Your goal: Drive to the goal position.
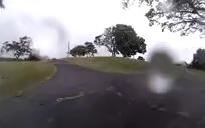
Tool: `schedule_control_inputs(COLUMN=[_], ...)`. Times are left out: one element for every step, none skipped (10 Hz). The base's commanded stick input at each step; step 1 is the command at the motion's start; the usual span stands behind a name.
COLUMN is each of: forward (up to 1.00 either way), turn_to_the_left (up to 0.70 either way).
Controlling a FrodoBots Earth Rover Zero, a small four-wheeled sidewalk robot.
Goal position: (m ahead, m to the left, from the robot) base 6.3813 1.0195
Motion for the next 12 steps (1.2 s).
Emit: schedule_control_inputs(forward=[0.85, 0.85, 0.85, 0.85, 0.85, 0.85, 0.85, 0.85, 0.85, 0.85, 0.85, 0.85], turn_to_the_left=[0.09, 0.0, 0.0, 0.0, 0.0, 0.0, 0.0, 0.0, 0.0, 0.0, 0.0, 0.0])
